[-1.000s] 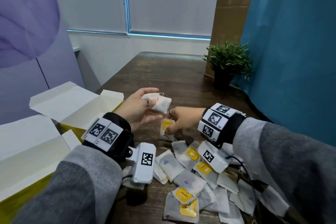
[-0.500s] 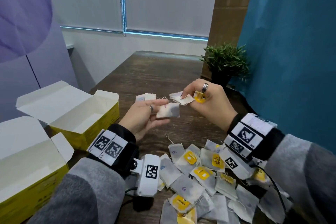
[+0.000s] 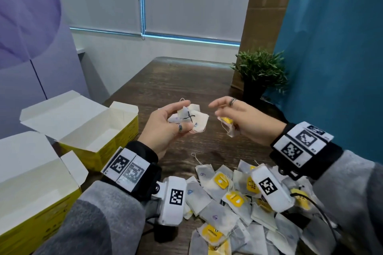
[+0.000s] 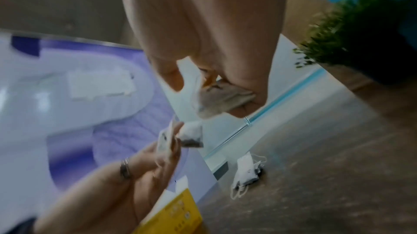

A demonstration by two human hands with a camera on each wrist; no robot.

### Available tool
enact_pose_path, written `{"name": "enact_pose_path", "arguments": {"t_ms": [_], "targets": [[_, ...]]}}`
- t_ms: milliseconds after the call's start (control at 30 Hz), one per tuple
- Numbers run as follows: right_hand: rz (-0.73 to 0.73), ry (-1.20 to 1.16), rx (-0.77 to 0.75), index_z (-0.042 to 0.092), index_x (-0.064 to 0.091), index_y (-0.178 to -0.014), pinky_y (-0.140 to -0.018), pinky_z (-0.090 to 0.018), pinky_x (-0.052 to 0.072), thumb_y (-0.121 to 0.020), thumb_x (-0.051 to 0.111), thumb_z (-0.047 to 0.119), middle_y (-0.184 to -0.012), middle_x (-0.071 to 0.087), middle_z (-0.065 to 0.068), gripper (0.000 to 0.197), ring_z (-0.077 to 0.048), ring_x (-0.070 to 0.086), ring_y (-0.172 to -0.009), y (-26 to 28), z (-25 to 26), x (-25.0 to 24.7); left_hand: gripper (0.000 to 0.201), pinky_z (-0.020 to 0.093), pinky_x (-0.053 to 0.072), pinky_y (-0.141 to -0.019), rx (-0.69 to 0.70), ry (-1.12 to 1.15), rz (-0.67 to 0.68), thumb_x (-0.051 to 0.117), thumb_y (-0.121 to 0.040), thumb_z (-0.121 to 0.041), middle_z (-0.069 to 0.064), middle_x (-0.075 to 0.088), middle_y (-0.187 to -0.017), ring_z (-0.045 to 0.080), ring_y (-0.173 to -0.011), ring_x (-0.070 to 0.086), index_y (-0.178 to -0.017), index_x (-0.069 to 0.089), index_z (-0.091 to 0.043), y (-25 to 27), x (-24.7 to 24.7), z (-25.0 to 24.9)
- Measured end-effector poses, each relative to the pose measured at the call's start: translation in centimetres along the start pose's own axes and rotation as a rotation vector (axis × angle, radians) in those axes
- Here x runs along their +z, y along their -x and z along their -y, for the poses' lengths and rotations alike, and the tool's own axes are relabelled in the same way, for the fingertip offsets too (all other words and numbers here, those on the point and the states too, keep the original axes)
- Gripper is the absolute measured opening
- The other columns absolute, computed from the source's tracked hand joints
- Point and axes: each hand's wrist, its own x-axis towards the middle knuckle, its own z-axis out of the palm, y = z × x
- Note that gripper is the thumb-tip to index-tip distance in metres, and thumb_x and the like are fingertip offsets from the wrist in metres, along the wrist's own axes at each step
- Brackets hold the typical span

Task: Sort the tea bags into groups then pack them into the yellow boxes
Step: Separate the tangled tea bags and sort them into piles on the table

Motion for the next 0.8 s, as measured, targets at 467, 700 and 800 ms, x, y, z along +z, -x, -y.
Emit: {"name": "enact_pose_path", "arguments": {"t_ms": [467,700,800], "targets": [[-0.164,-0.646,0.049,0.006,0.056,-0.110,-0.058,-0.022,0.057,-0.080,0.057,-0.013,-0.094,0.063,-0.012,0.035,-0.013,0.071,-0.068,0.8,1.6,-1.9,0.083,0.040,0.053,-0.090,0.060,-0.154,-0.045,0.072,-0.067,0.014,-0.007,0.056,-0.123,0.016,-0.110,0.061,-0.135,0.047,-0.025,0.2,0.0,-0.3],[0.047,-0.592,0.104,0.010,0.057,-0.088,-0.063,-0.024,0.058,-0.080,0.061,-0.003,-0.078,0.068,-0.005,0.015,-0.013,0.068,-0.067,0.7,1.9,0.3,0.080,0.022,0.058,-0.072,0.092,-0.186,-0.052,0.072,-0.069,0.012,-0.017,0.052,-0.110,-0.015,-0.076,0.061,-0.138,0.044,-0.019,0.8,0.9,-1.0],[0.161,-0.377,0.087,0.011,0.058,-0.081,-0.055,-0.021,0.053,-0.083,0.061,-0.002,-0.069,0.067,-0.002,0.013,-0.010,0.065,-0.061,0.6,1.5,1.4,0.079,0.017,0.055,-0.064,0.096,-0.195,-0.032,0.072,-0.069,0.012,-0.010,0.056,-0.119,-0.008,-0.085,0.065,-0.136,0.045,-0.020,1.3,1.5,-1.4]]}}
